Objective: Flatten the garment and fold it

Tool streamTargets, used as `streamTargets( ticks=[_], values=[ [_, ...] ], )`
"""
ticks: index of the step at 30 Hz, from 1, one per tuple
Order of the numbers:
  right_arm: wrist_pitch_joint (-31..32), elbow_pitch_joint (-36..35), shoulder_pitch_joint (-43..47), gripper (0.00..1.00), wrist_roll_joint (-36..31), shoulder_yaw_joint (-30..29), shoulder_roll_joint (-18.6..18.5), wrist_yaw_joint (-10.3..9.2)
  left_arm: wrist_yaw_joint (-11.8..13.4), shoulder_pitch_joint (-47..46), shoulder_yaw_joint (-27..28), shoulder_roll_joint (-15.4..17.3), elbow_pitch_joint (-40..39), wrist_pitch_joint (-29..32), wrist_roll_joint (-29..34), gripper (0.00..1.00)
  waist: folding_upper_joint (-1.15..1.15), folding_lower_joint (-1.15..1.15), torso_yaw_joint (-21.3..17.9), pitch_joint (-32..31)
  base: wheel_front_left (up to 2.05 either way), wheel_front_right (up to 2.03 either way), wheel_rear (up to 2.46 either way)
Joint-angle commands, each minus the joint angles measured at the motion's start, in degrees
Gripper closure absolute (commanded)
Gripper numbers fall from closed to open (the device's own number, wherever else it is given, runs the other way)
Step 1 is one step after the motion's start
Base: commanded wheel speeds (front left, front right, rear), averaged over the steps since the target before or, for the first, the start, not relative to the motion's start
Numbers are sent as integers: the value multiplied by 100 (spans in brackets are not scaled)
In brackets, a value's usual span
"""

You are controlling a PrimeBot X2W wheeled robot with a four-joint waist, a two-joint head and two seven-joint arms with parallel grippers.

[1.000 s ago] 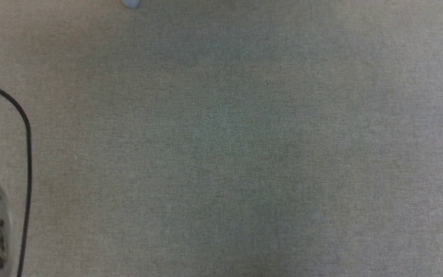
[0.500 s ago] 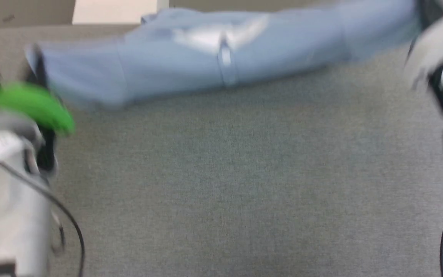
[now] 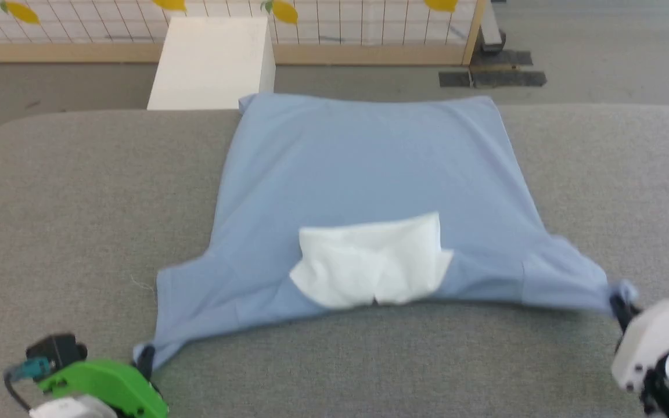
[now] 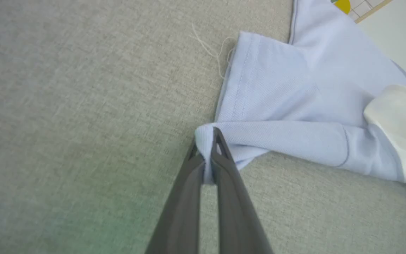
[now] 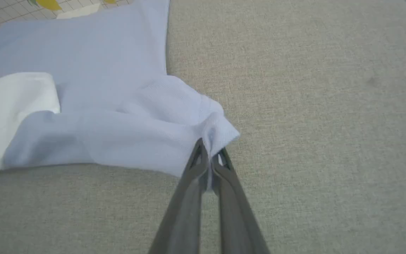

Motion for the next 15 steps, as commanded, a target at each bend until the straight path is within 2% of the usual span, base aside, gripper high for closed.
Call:
streamTargets(
  ticks=[1,7,11,15],
  values=[
    [226,-214,285,100,-67,-97,66,-10,128,291,13,5,-189,125,-34,100,0,0,37,-215,0,0,0],
    [1267,-921,1214,100,-171,-552,259,-10,602,1090,10,37,-839,586,54,100,0,0,69,-328,0,0,0],
    [1862,-844,1663,100,170,-812,266,-10,846,1424,1,22,-1073,718,142,100,0,0,105,-379,0,0,0],
    [2025,-500,1916,100,329,-885,267,-10,948,1635,-65,5,-1133,747,231,100,0,0,135,-414,0,0,0]
  ],
)
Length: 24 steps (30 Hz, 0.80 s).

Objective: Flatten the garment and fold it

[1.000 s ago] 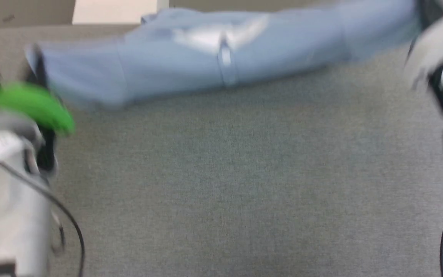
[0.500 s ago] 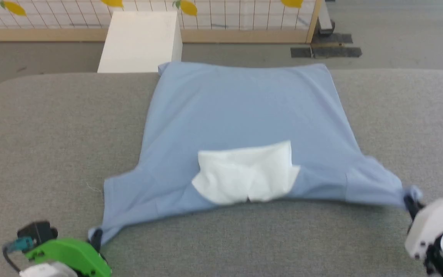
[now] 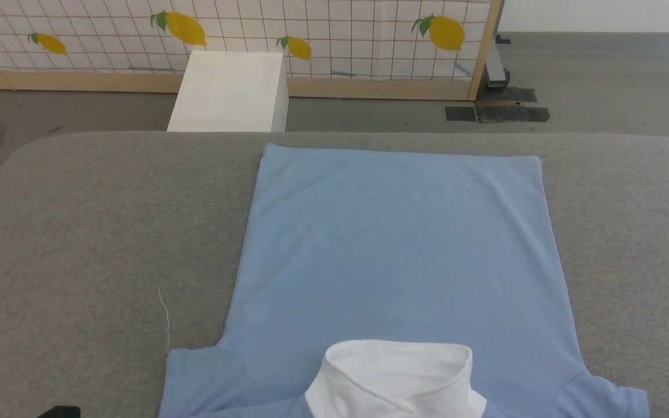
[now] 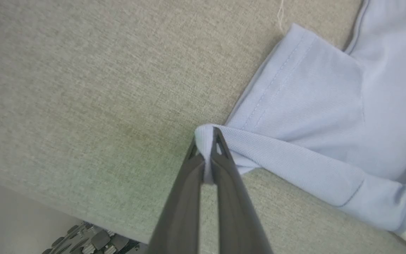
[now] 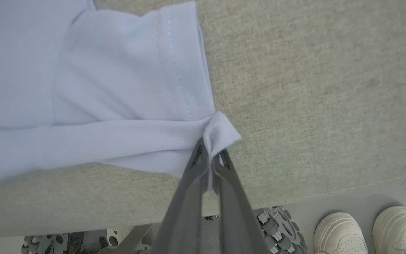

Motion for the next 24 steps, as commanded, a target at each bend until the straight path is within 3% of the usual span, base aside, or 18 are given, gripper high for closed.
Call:
streamTargets(
  ticks=[1,4,5,6,7,16,24],
  values=[
    [-43,141,91,100,42,-15,-11,-10,52,116,10,-3,-15,-19,50,100,0,0,12,-15,0,0,0],
    [-305,506,126,100,104,122,-10,-10,30,134,-34,-91,-4,-65,4,100,0,0,19,-37,0,0,0],
    [-438,583,108,69,127,171,-10,-10,13,123,-43,-123,-5,-86,-22,100,0,0,21,-41,0,0,0],
    [-593,664,81,60,163,232,-10,-10,-14,106,-49,-156,-8,-118,-54,100,0,0,24,-44,0,0,0],
    [-754,693,52,0,164,313,-10,-10,-42,86,-56,-183,-11,-144,-84,100,0,0,27,-46,0,0,0],
    [-2318,449,-515,0,-87,375,-10,-10,-157,-52,-127,-193,-56,-229,-113,100,0,0,133,17,0,0,0],
    [-4053,684,-1784,0,-658,453,-24,-10,-228,-221,-250,-225,-143,-268,-103,100,0,0,402,287,0,0,0]
  ],
)
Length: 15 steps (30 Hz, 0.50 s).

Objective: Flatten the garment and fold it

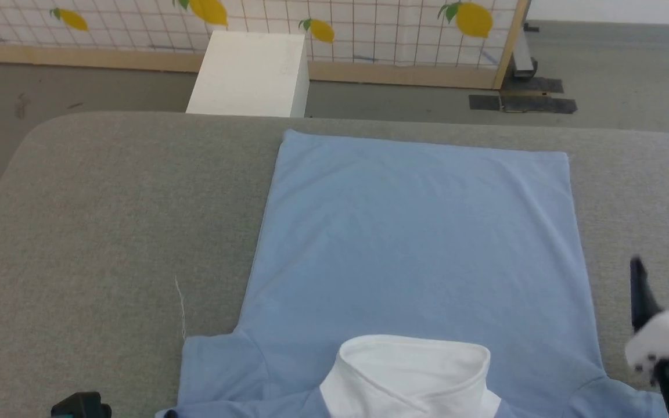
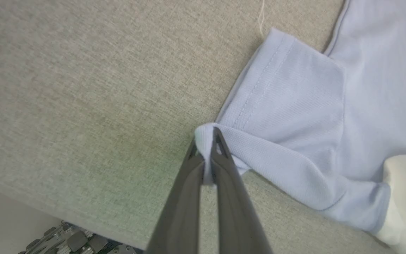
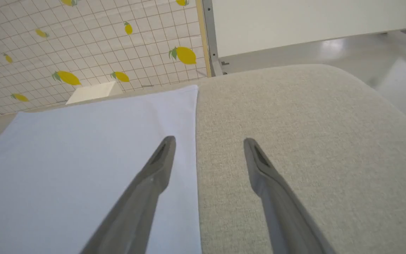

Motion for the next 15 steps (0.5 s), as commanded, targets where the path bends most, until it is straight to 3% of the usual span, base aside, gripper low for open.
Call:
streamTargets(
  ticks=[1,8,15],
  values=[
    [-229,130,-337,0,-71,16,-52,-9,-37,-152,-19,-17,-23,-41,-26,100,0,0,155,177,0,0,0],
    [-725,1414,-2005,0,-286,48,-581,-9,-147,-442,-122,-83,-29,-142,-46,100,0,0,490,746,0,0,0],
    [-222,2656,-3568,0,-576,61,-1135,-9,-322,-877,-254,-190,75,-296,-89,100,0,0,875,1559,0,0,0]
  ],
)
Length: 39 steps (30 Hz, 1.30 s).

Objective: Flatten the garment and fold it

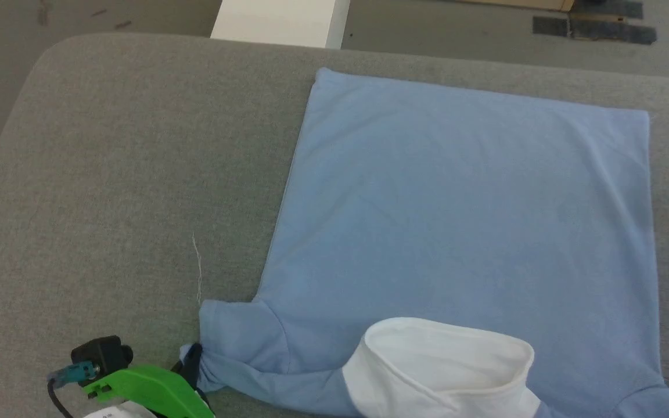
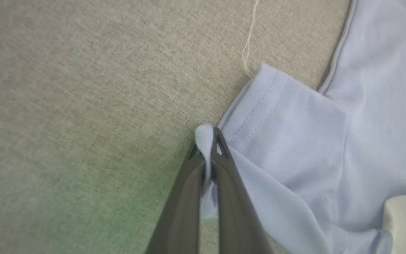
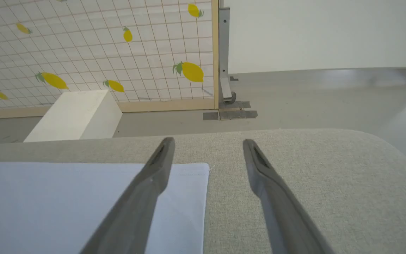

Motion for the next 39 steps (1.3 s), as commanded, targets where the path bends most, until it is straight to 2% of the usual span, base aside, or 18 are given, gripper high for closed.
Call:
streamTargets(
  ticks=[1,8,14,15,16,17,18,19,21,23,28,32,35,39],
  values=[
    [140,175,-271,0,-76,-21,-70,-9,-53,-166,-36,-57,66,-63,-88,100,0,0,426,673,0,0,0],
    [1225,807,-1154,0,-523,-307,-283,-9,-205,-497,-172,-178,262,-249,-134,100,0,0,680,1223,0,0,0],
    [2327,913,-1543,0,-1076,-832,-243,-9,-264,-663,-252,-243,434,-363,-163,100,0,0,786,1470,0,0,0],
    [2903,830,-1617,3,-1321,-1105,-125,-9,-281,-708,-268,-256,513,-402,-176,100,0,0,788,1502,0,0,0],
    [3049,786,-1621,51,-1376,-1169,-83,-9,-283,-717,-271,-258,532,-410,-177,100,0,0,785,1501,0,0,0],
    [3273,647,-1605,77,-1459,-1289,10,-9,-284,-727,-272,-259,568,-426,-181,100,0,0,768,1479,0,0,0],
    [3330,554,-1578,92,-1476,-1363,59,-9,-283,-730,-272,-256,585,-429,-183,100,0,0,753,1457,0,0,0],
    [3320,472,-1546,100,-1468,-1413,102,-9,-283,-734,-271,-252,596,-431,-184,100,0,0,741,1431,0,0,0],
    [3054,251,-1416,100,-1430,-1421,161,-9,-286,-736,-266,-236,614,-440,-184,100,0,0,712,1349,0,0,0],
    [2501,20,-1228,100,-1315,-1377,209,-9,-280,-722,-251,-212,625,-448,-184,100,0,0,664,1238,0,0,0],
    [465,-339,-487,100,-862,-1391,484,-9,-252,-580,-189,-113,623,-461,-174,100,0,0,464,714,0,0,0],
    [-650,-496,274,100,-532,-1313,698,-9,-186,-361,-152,-12,563,-396,-156,100,0,0,262,167,0,0,0],
    [-1096,-726,928,100,-447,-1166,766,-9,-144,-161,-121,79,476,-320,-156,100,0,0,71,-215,0,0,0],
    [-1158,-1115,1801,100,-576,-1070,831,-9,-72,45,-104,155,344,-215,-156,100,0,0,-175,-611,0,0,0]
  ],
)
